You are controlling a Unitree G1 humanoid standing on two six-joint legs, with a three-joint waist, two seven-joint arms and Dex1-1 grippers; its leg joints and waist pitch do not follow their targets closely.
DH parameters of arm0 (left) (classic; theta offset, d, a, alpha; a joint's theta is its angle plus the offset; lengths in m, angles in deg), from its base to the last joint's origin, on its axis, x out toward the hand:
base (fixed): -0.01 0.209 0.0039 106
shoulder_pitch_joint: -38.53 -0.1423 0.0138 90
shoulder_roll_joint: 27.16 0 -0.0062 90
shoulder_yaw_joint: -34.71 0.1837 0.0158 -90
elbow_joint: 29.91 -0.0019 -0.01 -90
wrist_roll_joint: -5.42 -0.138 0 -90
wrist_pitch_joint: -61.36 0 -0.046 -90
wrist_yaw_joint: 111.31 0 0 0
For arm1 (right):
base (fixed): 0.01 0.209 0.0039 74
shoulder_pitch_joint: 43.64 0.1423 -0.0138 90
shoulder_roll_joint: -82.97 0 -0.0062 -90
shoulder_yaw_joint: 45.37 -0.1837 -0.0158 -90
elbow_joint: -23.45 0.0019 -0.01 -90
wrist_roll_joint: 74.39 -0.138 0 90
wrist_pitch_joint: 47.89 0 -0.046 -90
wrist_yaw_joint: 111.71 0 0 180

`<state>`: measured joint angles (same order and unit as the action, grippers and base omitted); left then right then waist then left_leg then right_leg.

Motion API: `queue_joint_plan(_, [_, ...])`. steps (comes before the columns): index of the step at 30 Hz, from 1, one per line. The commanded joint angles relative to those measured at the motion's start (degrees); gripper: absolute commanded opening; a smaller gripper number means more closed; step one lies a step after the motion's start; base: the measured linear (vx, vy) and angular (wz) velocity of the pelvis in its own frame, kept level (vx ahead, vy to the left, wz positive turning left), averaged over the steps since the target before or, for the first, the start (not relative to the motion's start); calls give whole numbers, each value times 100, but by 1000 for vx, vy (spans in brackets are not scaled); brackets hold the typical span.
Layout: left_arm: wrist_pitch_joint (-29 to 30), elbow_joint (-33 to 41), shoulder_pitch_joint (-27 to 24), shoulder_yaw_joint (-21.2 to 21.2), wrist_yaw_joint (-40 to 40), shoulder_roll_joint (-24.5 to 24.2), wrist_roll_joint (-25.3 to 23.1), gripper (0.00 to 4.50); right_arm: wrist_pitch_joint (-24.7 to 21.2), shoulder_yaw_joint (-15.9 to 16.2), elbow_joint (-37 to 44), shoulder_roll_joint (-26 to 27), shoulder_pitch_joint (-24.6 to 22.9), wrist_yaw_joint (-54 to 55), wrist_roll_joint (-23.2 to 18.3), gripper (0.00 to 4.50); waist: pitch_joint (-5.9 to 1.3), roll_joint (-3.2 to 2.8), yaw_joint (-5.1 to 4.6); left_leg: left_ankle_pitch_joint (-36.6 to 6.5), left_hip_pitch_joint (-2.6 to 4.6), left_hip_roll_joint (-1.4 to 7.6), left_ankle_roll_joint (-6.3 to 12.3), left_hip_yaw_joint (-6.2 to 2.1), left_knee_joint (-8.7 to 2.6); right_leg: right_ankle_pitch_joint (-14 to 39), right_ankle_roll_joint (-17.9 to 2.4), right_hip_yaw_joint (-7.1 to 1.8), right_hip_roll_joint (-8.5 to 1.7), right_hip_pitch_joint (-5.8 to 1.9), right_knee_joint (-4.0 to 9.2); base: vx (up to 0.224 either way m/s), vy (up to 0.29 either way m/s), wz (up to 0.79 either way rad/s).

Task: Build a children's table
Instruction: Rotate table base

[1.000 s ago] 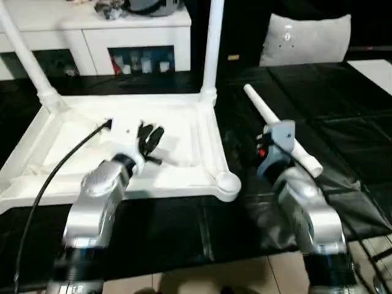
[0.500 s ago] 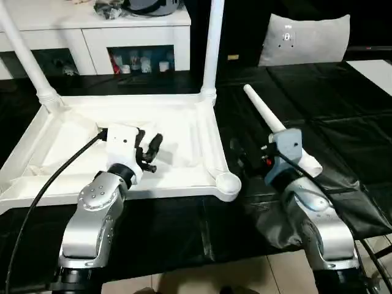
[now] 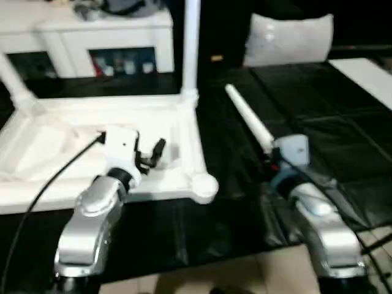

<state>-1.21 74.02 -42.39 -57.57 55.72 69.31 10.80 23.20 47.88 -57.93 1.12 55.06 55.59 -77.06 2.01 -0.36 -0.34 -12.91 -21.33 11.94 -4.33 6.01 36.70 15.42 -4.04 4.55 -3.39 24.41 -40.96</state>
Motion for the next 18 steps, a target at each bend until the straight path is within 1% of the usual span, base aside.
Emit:
queue_joint_plan(1, [68,56,-3,47,53,21,-24,386,390,66,-25,-194,77,74,349,450,-360,-5,-29,752,-24,152,2626,-89,-241,-780,-1925,-291,-408,-254,554,-29,-147,-4])
queue_joint_plan(2, [74,50,-2,39,66,23,-29,386,449,116,-38,-226,100,34,386,450,-384,243,229,-637,-270,-656,1897,364,777,-469,-2514,-493,-472,-475,1145,-60,-186,-3])
queue_joint_plan(3, [83,39,-1,31,90,26,-41,400,249,139,23,-234,114,15,339,450,-270,176,230,-751,-360,-562,1100,307,951,476,-2121,-388,-593,-513,1187,-60,-186,-3])
queue_joint_plan(4, [88,29,2,24,105,26,-47,412,79,150,72,-233,123,9,293,450,-234,199,242,-735,-414,-600,906,304,964,866,-1652,-322,-553,-540,1219,-59,-195,0])
queue_joint_plan(5, [89,24,2,21,106,28,-44,412,42,135,93,-223,124,-6,250,450,-186,94,247,-846,-197,-568,880,228,691,1738,-871,-317,-567,-481,1410,-69,-137,-4])
queue_joint_plan(6, [125,10,8,20,138,9,-68,412,-170,43,221,-167,134,-110,-10,450,-206,-50,225,-691,-170,-393,1113,134,244,2214,30,-245,-551,-641,1533,-69,-137,-4])
queue_joint_plan(7, [114,15,8,31,150,-9,-95,412,-203,-4,247,-135,135,-110,-75,450,-224,-191,274,-606,68,-149,1174,50,-15,2261,417,-144,-463,-567,1660,-86,-125,4])
queue_joint_plan(8, [72,41,1,43,145,-37,-109,412,-234,-134,244,-23,149,15,-148,450,-287,-309,134,-693,200,925,1550,-620,-586,1492,905,122,-237,-492,1009,-98,-141,-4])
queue_joint_plan(9, [-1,77,-14,62,102,-75,-118,412,-229,-258,220,111,158,166,-218,450,-317,-283,94,-896,289,1235,1824,-704,-718,518,807,-120,-479,-297,272,-98,-141,-4])
queue_joint_plan(10, [-28,105,-26,103,46,-139,-152,412,-436,-367,285,219,132,200,-411,450,-320,-210,109,-718,403,1034,1932,-598,-630,93,611,-301,-552,-112,264,-79,-118,4])
queue_joint_plan(11, [-17,114,-30,135,-11,-203,-177,412,-710,-430,322,285,122,104,-670,450,-216,18,130,-979,146,373,1611,-261,-403,-166,159,-543,-653,-261,633,-86,-123,-3])
queue_joint_plan(12, [-44,124,-41,112,-12,-188,-153,412,-730,-366,285,247,126,41,-660,450,-222,104,411,-570,-76,-186,859,-24,-110,1183,829,-632,-946,-558,1031,-86,-123,-3])
queue_joint_plan(13, [-61,140,-52,81,-11,-160,-109,412,-646,-294,237,194,121,-72,-662,450,-193,124,501,-419,34,-268,678,63,38,2348,1196,-689,-896,-380,1246,-95,-147,-10])
queue_joint_plan(14, [-55,166,-65,68,-14,-146,-73,412,-489,-208,227,139,94,-209,-650,450,-162,145,548,-158,-90,-319,542,97,12,3669,1540,-640,-795,-482,1294,-76,-106,1])
queue_joint_plan(15, [-77,195,-81,68,-34,-135,-37,412,-324,-118,218,90,65,-295,-583,450,-166,115,581,-164,-77,-263,446,118,-141,3764,1472,-517,-649,-439,1317,-76,-106,1])
queue_joint_plan(16, [-54,227,-113,103,-72,-131,2,412,-265,-48,195,77,35,-339,-524,450,-159,86,578,-241,-60,-219,409,112,-237,3552,1373,-433,-564,-425,1302,-64,-60,-5])
queue_joint_plan(17, [-31,234,-127,121,-85,-129,11,412,-318,-47,178,92,31,-321,-520,450,-161,30,541,-503,23,-118,373,79,-383,3053,1098,-295,-452,-397,1285,0,0,0])
queue_joint_plan(18, [-19,234,-137,142,-94,-131,6,412,-352,-56,161,109,34,-300,-523,450,-186,-54,506,-798,64,25,359,29,-493,2467,674,-256,-428,-437,1243,0,0,0])
